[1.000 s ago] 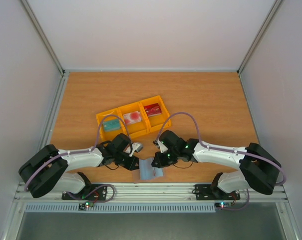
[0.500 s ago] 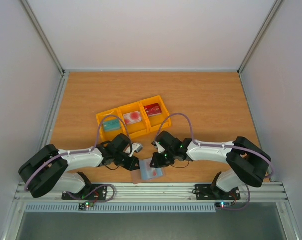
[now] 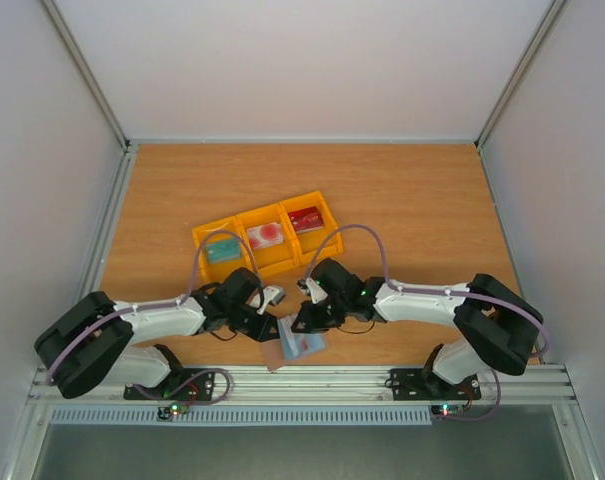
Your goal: Take the credit cards out of the card holder
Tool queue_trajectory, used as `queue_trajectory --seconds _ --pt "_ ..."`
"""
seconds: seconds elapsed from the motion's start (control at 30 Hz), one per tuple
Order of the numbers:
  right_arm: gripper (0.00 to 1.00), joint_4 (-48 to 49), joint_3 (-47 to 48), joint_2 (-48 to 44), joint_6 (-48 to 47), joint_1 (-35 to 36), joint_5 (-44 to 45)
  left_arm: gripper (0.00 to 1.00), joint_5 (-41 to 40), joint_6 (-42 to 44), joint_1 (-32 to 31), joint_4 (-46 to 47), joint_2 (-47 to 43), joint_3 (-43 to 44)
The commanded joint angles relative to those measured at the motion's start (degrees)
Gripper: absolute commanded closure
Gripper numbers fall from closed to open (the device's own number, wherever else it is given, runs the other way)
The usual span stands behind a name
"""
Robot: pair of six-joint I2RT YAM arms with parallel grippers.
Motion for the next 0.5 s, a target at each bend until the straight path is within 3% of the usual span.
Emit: queue_trajectory --seconds 0.0,0.03,0.1,0.2,0.3,0.4,0.47 --pt "0.99 -2.47 0.13 -5.54 0.10 -0.76 0.22 1.00 0.38 1.06 -0.30 1.59 -2.51 -0.09" --pt "0.99 -5.98 0.49 -7.74 -0.53 -1.17 1.81 0.99 1.02 1.54 -0.30 1.16 -3.61 0.14" --pt "0.99 -14.43 1.22 -13.34 -1.28 -2.00 5.70 0.89 2.70 3.33 -0.27 1.04 -7.47 0.61" --pt "0.99 -24.78 3.62 -21.47 -1.76 -2.29 12.60 0.46 6.62 5.19 -0.23 1.44 -13.30 1.70" --pt "0.99 -34.66 8.13 -26.73 -4.33 -2.28 17.78 0.18 10.18 5.02 0.35 0.41 -17.93 2.53" --pt "0.99 -45.03 15.43 -31.15 -7.87 -2.29 25.49 0.01 11.12 4.57 2.00 1.91 -22.77 2.63" --pt "0.99 -51.01 21.09 -32.26 -10.05 -2.29 30.35 0.01 11.37 4.00 3.54 5.48 -25.59 3.01"
